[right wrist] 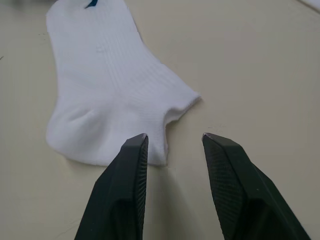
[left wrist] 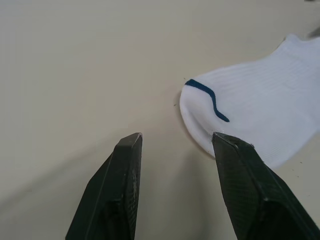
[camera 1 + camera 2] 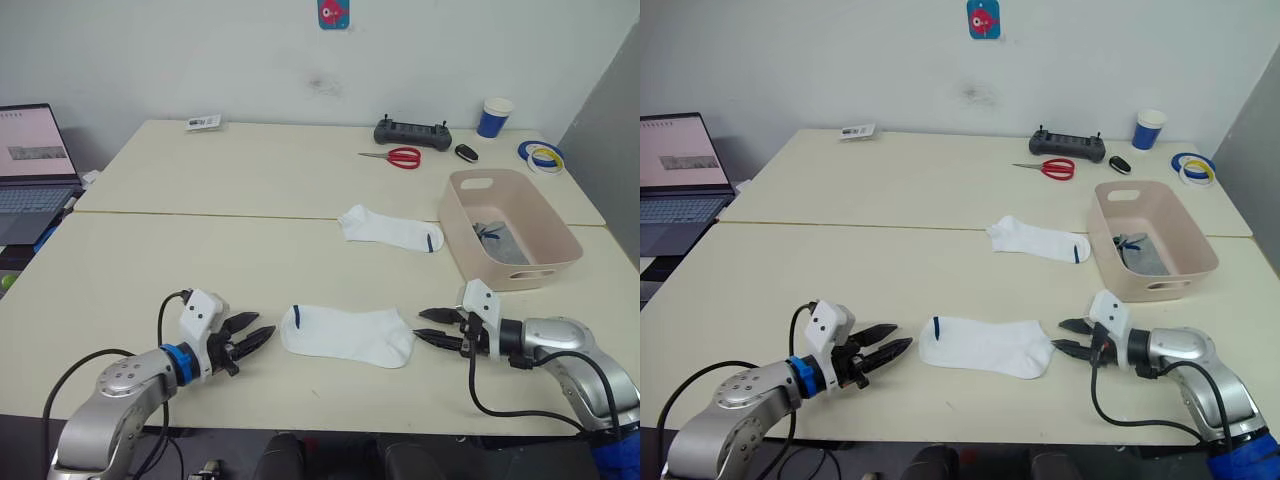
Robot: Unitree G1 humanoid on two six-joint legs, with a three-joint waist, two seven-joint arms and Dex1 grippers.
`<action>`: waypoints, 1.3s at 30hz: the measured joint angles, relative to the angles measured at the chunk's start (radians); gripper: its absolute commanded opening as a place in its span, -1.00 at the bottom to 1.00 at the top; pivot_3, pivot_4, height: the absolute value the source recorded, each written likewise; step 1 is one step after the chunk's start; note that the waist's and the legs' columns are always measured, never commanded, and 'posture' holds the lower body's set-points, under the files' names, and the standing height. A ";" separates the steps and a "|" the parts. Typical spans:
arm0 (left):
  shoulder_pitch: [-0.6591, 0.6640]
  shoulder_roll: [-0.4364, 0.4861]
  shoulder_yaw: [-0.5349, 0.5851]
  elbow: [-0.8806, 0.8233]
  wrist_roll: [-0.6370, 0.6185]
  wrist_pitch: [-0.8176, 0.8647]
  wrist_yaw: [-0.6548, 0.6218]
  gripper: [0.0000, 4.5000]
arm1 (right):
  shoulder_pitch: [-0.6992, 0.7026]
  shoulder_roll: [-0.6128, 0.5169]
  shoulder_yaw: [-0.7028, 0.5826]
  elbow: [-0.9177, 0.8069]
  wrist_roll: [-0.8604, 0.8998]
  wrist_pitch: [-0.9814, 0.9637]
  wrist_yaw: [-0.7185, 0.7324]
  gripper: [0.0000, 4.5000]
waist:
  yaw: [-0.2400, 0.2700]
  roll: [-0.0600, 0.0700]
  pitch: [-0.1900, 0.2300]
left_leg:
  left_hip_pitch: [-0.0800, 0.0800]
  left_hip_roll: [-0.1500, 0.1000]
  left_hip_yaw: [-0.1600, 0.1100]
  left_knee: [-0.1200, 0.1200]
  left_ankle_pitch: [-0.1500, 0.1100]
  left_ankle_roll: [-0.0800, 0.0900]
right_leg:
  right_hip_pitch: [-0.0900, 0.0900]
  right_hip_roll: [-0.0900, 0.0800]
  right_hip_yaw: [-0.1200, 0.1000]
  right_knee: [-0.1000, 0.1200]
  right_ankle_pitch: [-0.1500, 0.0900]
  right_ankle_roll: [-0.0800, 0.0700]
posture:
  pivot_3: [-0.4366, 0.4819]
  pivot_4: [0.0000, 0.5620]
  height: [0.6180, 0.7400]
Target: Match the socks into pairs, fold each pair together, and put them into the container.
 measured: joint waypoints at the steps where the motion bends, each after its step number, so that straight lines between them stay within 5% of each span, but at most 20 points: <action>1: -0.001 -0.002 -0.015 0.000 0.007 0.000 0.004 -0.04 | 0.005 0.001 0.000 -0.010 0.001 0.012 -0.008 -0.15 | 0.000 0.000 0.000 | 0.000 0.000 0.000 0.000 0.000 0.000 | 0.000 0.000 0.000 0.000 0.000 0.000 | -0.05 -0.47 1.00; 8: -0.035 -0.006 -0.095 0.030 0.083 -0.046 0.025 -0.04 | 0.011 0.022 0.037 -0.024 -0.018 0.033 -0.044 -0.15 | 0.000 0.000 0.000 | 0.000 0.000 0.000 0.000 0.000 0.000 | -0.001 0.001 0.000 0.000 0.000 0.000 | -0.05 -0.47 1.00; 12: -0.059 -0.008 -0.121 0.058 0.117 -0.079 0.022 -0.43 | 0.000 0.039 0.063 -0.018 -0.038 0.033 -0.061 -0.15 | 0.001 0.000 0.000 | 0.000 -0.001 0.001 0.000 0.000 0.000 | -0.001 0.000 0.000 0.000 0.000 0.000 | -0.05 -0.47 1.00; 17: -0.077 -0.032 -0.159 0.061 0.119 -0.085 0.021 -1.00 | -0.016 0.071 0.085 -0.013 -0.039 0.039 -0.072 -0.71 | 0.000 0.000 -0.001 | 0.000 0.000 0.001 0.000 0.000 0.000 | -0.001 0.001 0.000 0.000 0.000 0.000 | -0.05 -0.47 1.00; 19: -0.077 -0.040 -0.157 0.061 0.115 -0.082 0.024 -1.00 | -0.022 0.072 0.092 -0.013 -0.038 0.043 -0.070 -0.99 | 0.000 0.000 -0.001 | 0.000 0.000 0.001 0.000 0.000 0.000 | -0.001 0.000 0.000 0.000 0.000 0.000 | -0.05 -0.47 1.00; 31: 0.095 0.016 0.018 -0.048 -0.051 0.046 0.009 -1.00 | -0.086 0.009 0.085 -0.031 0.023 0.119 -0.001 -0.99 | -0.008 0.000 0.000 | -0.001 0.001 0.000 -0.002 0.000 0.000 | -0.003 0.000 0.000 0.001 0.000 0.000 | -0.05 -0.47 1.00; 39: 0.107 0.001 0.020 -0.058 -0.045 0.041 0.048 -1.00 | -0.135 0.047 0.153 0.022 0.007 0.129 -0.002 -0.99 | -0.007 0.000 0.000 | -0.002 0.000 0.001 -0.002 0.000 0.000 | -0.003 0.000 0.000 -0.001 0.000 0.000 | -0.05 -0.47 1.00</action>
